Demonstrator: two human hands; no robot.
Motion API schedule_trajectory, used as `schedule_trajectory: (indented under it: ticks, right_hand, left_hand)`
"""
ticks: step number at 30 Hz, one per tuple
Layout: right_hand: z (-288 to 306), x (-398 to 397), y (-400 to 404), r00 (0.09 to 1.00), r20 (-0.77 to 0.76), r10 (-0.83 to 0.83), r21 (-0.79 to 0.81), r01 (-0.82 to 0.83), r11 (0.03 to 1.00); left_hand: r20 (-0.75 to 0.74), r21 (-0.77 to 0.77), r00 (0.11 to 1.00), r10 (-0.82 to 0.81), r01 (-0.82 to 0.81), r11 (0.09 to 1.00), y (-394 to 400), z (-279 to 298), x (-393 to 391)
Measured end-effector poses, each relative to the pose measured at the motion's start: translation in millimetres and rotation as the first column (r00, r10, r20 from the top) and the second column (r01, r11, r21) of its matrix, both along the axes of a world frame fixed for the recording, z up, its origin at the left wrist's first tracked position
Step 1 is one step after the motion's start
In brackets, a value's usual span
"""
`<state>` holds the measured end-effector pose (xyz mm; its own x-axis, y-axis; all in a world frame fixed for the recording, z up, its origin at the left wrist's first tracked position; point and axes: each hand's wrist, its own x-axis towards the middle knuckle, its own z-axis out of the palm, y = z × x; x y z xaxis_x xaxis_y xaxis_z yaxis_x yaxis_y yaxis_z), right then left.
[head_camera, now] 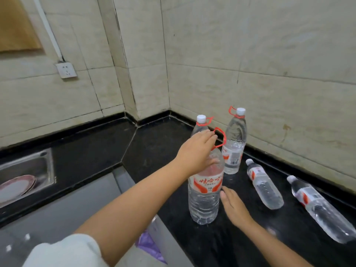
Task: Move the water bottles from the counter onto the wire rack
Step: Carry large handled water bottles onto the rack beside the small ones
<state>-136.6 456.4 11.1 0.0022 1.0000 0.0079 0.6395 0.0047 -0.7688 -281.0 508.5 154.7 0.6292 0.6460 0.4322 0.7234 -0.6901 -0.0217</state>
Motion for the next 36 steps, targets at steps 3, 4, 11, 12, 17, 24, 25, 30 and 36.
schedule_trajectory:
  ticks: [3, 4, 11, 12, 17, 24, 25, 30, 36]
  right_hand:
    - [-10, -14, 8, 0.981, -0.191, 0.041, -0.041, -0.05, 0.998]
    - [-11, -18, 9, 0.972, -0.231, 0.031, -0.065, -0.047, 0.997]
    - [-16, -53, 18, 0.895, -0.422, -0.141, -0.362, -0.024, 0.932]
    - [-20, -57, 19, 0.884, -0.425, -0.195, -0.405, 0.007, 0.914]
    - [-45, -85, 18, 0.79, -0.468, -0.395, -0.436, 0.182, 0.881]
    - [-54, -121, 27, 0.643, -0.497, -0.583, -0.283, 0.515, 0.809]
    - [-54, -119, 28, 0.629, -0.479, -0.613, -0.271, 0.558, 0.784]
    - [-45, -102, 30, 0.588, -0.377, -0.715, -0.259, 0.674, 0.692]
    - [-47, -101, 46, 0.571, -0.314, -0.759, -0.212, 0.737, 0.642]
  left_hand:
    - [0.111, 0.094, 0.989, -0.096, 0.086, 0.992, 15, -19, -18]
    - [0.14, 0.122, 0.981, -0.138, 0.121, 0.985, 18, -23, -25]
    - [0.484, 0.065, 0.853, -0.195, 0.187, 0.98, 32, -52, -106]
    - [0.552, 0.02, 0.818, -0.163, 0.182, 0.983, 36, -58, -118]
    - [0.754, -0.216, 0.637, 0.161, 0.009, 0.976, 53, -94, -166]
    - [0.61, -0.718, 0.367, 0.703, -0.122, 0.686, 58, -173, -220]
    - [0.561, -0.773, 0.328, 0.76, -0.121, 0.623, 54, -183, -219]
    - [0.416, -0.896, 0.33, 0.848, -0.009, 0.443, 56, -207, -198]
    - [0.391, -0.9, 0.463, 0.796, 0.01, 0.436, 92, -218, -192]
